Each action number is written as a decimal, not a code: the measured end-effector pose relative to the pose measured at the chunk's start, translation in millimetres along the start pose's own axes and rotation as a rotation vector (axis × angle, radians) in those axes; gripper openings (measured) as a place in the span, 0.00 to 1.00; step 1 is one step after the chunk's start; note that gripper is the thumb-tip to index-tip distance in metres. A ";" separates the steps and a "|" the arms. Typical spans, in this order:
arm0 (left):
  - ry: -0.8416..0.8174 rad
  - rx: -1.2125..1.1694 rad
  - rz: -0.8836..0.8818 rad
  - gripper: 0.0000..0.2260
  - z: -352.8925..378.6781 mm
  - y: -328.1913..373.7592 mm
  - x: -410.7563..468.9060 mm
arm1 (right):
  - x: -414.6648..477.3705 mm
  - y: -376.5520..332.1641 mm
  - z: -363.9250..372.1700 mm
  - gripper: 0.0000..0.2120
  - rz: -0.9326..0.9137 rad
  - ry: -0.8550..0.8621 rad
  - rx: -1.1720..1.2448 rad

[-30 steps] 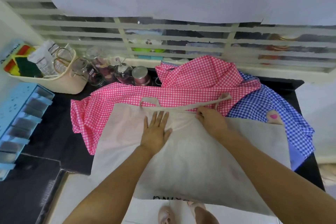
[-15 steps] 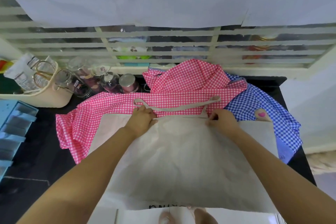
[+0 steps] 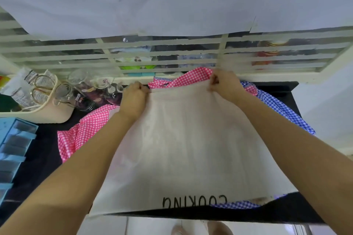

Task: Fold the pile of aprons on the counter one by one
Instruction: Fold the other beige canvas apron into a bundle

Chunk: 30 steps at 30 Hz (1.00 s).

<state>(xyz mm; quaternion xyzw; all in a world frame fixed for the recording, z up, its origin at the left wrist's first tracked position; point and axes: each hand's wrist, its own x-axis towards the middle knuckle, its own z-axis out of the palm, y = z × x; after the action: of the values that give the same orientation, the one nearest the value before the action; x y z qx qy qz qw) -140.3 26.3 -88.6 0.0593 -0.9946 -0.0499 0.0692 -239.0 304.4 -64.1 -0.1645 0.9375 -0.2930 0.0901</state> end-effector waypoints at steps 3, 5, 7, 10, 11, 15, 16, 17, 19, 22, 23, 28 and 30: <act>-0.018 -0.186 -0.061 0.16 -0.8 34.7 -6.7 | 24.3 6.6 10.8 0.05 0.054 0.007 -0.143; -0.112 -0.328 0.021 0.16 15.3 66.9 -38.6 | 26.9 11.7 19.9 0.01 0.067 0.024 -0.201; -0.266 -0.306 0.091 0.26 43.4 91.8 -77.0 | 17.0 15.2 30.0 0.08 0.030 0.082 -0.234; -0.490 -0.127 0.014 0.39 85.6 99.2 -121.2 | -40.7 13.9 42.8 0.12 -0.089 0.197 -0.114; -0.480 -0.119 -0.007 0.40 95.7 95.3 -131.8 | -66.5 15.3 47.9 0.11 -0.094 0.223 -0.031; -0.350 -0.226 -0.073 0.36 106.6 89.5 -156.3 | -179.3 42.7 68.8 0.09 0.197 0.330 0.261; -0.342 -0.273 -0.092 0.34 103.1 94.4 -160.4 | -206.2 49.0 70.1 0.09 0.303 0.372 0.310; -0.339 -0.303 -0.094 0.33 100.0 100.3 -165.2 | -227.6 56.1 71.2 0.10 0.403 0.419 0.352; -0.339 -0.345 -0.028 0.34 94.4 115.0 -175.0 | -254.6 75.1 71.5 0.17 0.619 0.534 0.453; -0.378 -0.334 0.079 0.34 94.0 136.5 -189.7 | -263.5 106.6 69.2 0.30 0.879 0.681 0.652; -0.397 -0.314 0.090 0.35 95.3 141.8 -193.4 | -261.0 114.9 67.8 0.31 0.929 0.706 0.736; -0.503 -0.172 0.052 0.37 88.6 151.6 -198.5 | -247.1 140.3 50.4 0.24 1.100 0.712 1.064; -0.547 -0.187 0.050 0.32 83.4 149.8 -196.4 | -244.8 150.9 47.9 0.32 1.158 0.711 1.068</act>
<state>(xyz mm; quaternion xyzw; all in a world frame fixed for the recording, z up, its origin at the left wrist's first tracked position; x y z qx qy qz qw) 24.2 206.4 -180.6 0.0125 -0.9685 -0.1539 -0.1953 -37.3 484.7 -172.6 0.5049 0.5831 -0.6364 -0.0082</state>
